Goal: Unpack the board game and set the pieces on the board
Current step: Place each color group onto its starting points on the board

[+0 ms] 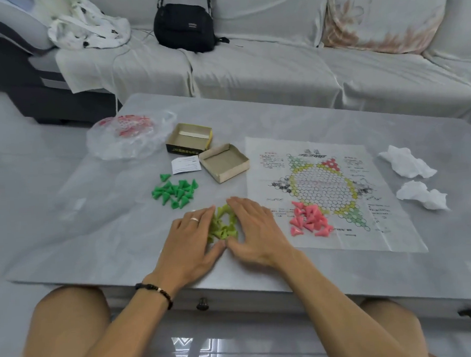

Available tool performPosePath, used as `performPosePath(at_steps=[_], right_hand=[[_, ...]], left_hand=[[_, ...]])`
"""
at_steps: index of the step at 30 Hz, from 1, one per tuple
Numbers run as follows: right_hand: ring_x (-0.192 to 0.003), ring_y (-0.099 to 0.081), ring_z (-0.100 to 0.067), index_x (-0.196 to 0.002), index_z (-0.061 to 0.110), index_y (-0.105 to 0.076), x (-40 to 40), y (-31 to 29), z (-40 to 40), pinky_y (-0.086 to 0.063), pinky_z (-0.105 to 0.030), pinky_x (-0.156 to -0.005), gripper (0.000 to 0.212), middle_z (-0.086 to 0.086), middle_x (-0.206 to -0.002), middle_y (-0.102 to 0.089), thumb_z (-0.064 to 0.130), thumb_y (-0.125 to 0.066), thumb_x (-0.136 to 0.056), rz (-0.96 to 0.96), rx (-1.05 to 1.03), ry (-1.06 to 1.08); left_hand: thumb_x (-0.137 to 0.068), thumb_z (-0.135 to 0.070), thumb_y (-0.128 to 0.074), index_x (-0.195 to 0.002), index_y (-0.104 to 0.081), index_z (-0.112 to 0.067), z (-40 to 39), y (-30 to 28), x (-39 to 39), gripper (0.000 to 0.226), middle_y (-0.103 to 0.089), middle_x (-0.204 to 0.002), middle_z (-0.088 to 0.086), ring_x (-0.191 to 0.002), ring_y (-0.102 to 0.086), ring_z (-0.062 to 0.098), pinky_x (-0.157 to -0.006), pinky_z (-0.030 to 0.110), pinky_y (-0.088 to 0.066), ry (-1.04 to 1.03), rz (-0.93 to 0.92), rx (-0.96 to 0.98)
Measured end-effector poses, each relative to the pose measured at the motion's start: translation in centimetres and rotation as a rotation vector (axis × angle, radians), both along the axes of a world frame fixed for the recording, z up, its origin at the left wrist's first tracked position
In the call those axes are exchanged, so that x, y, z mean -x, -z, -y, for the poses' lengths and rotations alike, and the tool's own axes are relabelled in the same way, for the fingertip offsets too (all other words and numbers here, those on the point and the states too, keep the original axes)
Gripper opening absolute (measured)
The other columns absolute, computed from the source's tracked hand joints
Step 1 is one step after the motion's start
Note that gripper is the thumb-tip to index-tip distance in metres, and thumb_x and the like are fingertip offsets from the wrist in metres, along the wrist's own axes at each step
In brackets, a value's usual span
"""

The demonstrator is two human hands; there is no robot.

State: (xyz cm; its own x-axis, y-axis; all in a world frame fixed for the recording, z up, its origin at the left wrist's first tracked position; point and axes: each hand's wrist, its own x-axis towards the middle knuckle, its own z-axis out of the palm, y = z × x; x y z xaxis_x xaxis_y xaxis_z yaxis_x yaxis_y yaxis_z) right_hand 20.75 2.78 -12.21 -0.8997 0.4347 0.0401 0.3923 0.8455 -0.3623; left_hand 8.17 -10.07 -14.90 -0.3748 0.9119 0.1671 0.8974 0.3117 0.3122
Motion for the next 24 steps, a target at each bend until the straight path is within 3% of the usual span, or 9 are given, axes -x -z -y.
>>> performPosePath(at_steps=[3, 5, 8, 13, 16, 19, 21, 24], right_hand=[[-0.143, -0.022, -0.017, -0.150, 0.024, -0.025, 1.3, 0.0, -0.9, -0.019, -0.040, -0.114, 0.089, 0.003, -0.158, -0.026, 0.061, -0.027, -0.069, 0.032, -0.024, -0.042], [-0.140, -0.028, -0.018, -0.148, 0.024, -0.032, 1.9, 0.1, -1.1, -0.022, -0.041, -0.112, 0.084, 0.003, -0.154, -0.033, 0.061, -0.027, -0.073, 0.056, -0.081, -0.084], [-0.122, -0.044, -0.021, -0.138, 0.020, -0.045, 2.0, 0.6, -1.1, -0.037, -0.042, -0.098, 0.072, 0.001, -0.137, -0.050, 0.055, -0.033, -0.076, 0.023, -0.189, -0.083], [-0.101, -0.047, -0.020, -0.127, 0.017, -0.048, 2.0, 1.3, -1.3, -0.043, -0.037, -0.083, 0.062, 0.000, -0.118, -0.053, 0.049, -0.046, -0.075, -0.044, -0.230, -0.084], [-0.098, -0.048, -0.021, -0.127, 0.017, -0.049, 2.3, 1.4, -1.4, -0.042, -0.035, -0.080, 0.061, 0.000, -0.117, -0.054, 0.048, -0.048, -0.074, -0.049, -0.272, -0.126], [-0.090, -0.048, -0.021, -0.117, 0.016, -0.054, 2.5, 1.6, -1.2, -0.043, -0.035, -0.075, 0.051, -0.002, -0.106, -0.055, 0.045, -0.049, -0.076, -0.078, -0.283, -0.126], [-0.085, -0.048, -0.020, -0.108, 0.015, -0.057, 2.6, 1.8, -1.2, -0.044, -0.035, -0.072, 0.043, -0.003, -0.100, -0.055, 0.044, -0.050, -0.077, -0.103, -0.280, -0.107], [-0.083, -0.049, -0.020, -0.102, 0.015, -0.059, 2.6, 2.1, -1.2, -0.045, -0.034, -0.068, 0.035, -0.003, -0.097, -0.055, 0.040, -0.050, -0.081, -0.123, -0.294, -0.097]], left_hand=[[-0.087, -0.058, -0.033, -0.139, -0.043, -0.014, -0.5, -0.2, 1.1, 0.069, -0.053, -0.131, 0.003, -0.116, -0.046, 0.023, -0.091, 0.038, -0.040, 0.064, -0.073, 0.024], [-0.088, -0.055, -0.031, -0.135, -0.045, -0.016, -0.7, -0.2, 1.8, 0.063, -0.055, -0.126, 0.001, -0.111, -0.046, 0.021, -0.089, 0.038, -0.042, 0.078, -0.081, 0.027], [-0.087, -0.053, -0.035, -0.127, -0.047, -0.017, -1.0, -0.1, 2.3, 0.055, -0.056, -0.117, 0.001, -0.104, -0.048, 0.021, -0.087, 0.040, -0.045, 0.073, -0.067, 0.003], [-0.083, -0.051, -0.047, -0.108, -0.047, -0.019, -1.3, -0.1, 2.7, 0.041, -0.052, -0.110, -0.001, -0.093, -0.048, 0.019, -0.074, 0.032, -0.045, 0.077, -0.050, -0.041], [-0.080, -0.048, -0.050, -0.110, -0.046, -0.019, -1.2, -0.2, 2.7, 0.042, -0.054, -0.117, -0.002, -0.095, -0.048, 0.018, -0.073, 0.035, -0.047, 0.093, -0.056, -0.058], [-0.079, -0.042, -0.055, -0.114, -0.045, -0.018, -1.1, -0.2, 2.7, 0.044, -0.055, -0.101, -0.001, -0.086, -0.043, 0.016, -0.068, 0.033, -0.046, 0.101, -0.048, -0.074], [-0.082, -0.042, -0.053, -0.119, -0.047, -0.017, -1.1, -0.2, 2.7, 0.045, -0.054, -0.102, -0.001, -0.089, -0.045, 0.018, -0.069, 0.032, -0.045, 0.101, -0.093, -0.051], [-0.087, -0.043, -0.046, -0.105, -0.057, -0.017, -1.0, 0.2, 2.7, 0.033, -0.053, -0.096, -0.001, -0.086, -0.049, 0.018, -0.061, 0.034, -0.048, 0.097, -0.150, -0.066]])
